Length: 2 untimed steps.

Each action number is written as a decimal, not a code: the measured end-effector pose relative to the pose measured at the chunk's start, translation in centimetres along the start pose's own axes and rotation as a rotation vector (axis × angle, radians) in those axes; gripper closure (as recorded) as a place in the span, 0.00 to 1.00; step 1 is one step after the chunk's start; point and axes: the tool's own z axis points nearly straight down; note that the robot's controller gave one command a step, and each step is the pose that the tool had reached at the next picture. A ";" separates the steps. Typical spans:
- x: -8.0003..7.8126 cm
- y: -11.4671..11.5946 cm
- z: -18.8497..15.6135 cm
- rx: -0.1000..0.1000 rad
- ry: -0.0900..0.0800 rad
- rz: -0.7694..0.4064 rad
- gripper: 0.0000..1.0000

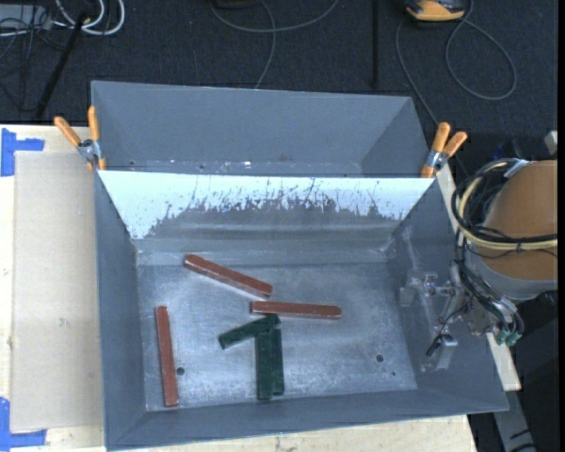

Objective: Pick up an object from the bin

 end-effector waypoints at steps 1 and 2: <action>-2.6 7.0 10.0 -0.003 0.002 -0.275 0.00; -3.9 18.6 2.6 -0.004 -0.007 -0.288 0.00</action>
Offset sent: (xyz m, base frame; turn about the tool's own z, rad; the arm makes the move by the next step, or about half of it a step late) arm 0.0264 0.0681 -0.0976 -0.2741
